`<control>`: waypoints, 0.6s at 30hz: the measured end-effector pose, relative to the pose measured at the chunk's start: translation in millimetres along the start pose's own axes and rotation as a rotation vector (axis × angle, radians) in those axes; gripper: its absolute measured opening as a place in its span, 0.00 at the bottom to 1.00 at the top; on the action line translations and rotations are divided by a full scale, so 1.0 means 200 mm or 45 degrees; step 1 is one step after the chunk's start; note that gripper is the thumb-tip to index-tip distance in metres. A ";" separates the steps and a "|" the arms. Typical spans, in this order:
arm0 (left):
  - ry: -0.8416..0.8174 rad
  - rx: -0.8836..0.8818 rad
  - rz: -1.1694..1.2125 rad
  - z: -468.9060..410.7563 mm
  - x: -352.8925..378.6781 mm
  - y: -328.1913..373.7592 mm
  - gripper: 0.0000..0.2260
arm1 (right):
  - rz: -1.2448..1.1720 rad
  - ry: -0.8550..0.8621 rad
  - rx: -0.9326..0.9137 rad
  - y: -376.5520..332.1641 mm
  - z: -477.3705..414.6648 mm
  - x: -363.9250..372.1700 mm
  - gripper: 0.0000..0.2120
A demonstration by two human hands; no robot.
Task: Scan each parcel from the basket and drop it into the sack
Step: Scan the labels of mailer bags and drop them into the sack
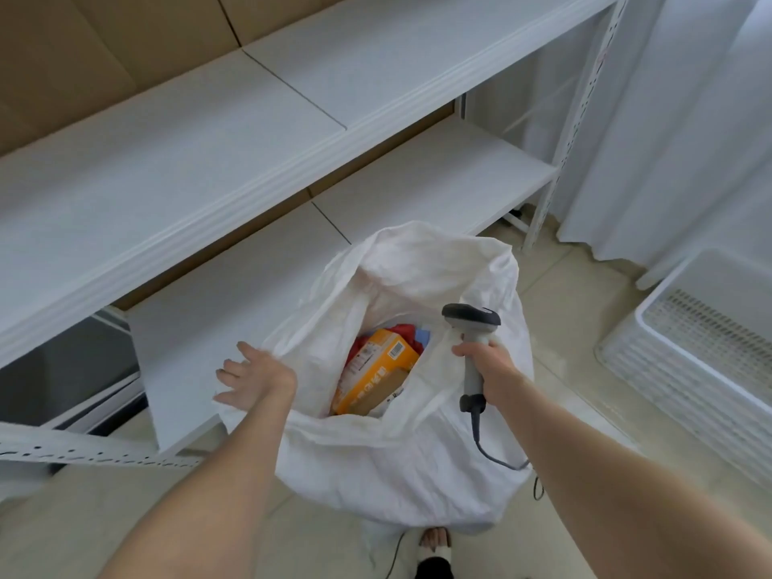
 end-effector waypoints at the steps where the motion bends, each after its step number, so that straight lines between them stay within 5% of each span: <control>1: 0.019 -0.027 0.021 -0.01 0.00 -0.03 0.31 | -0.004 0.003 0.021 0.00 0.00 0.01 0.09; 5: -0.047 -0.003 -0.046 -0.02 -0.06 -0.11 0.33 | -0.048 -0.059 0.016 -0.09 0.07 0.08 0.13; 9: -0.246 0.008 0.196 -0.02 -0.07 -0.20 0.19 | -0.101 -0.092 -0.119 -0.28 0.21 0.12 0.07; 13: -0.048 0.114 0.781 -0.02 -0.42 0.00 0.13 | -0.154 -0.257 -0.199 -0.43 0.35 0.22 0.09; 18: 0.032 0.109 0.890 -0.02 -0.51 0.05 0.14 | -0.104 -0.368 -0.248 -0.50 0.44 0.34 0.11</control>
Point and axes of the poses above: each hand's wrist, its own z-axis away from the middle knuckle, its own x-axis out of the palm, y = z × x, the point moved 7 cm from there along -z, towards the middle knuckle, and after that the axes turned 4 degrees about y, right-handed, at the moved point
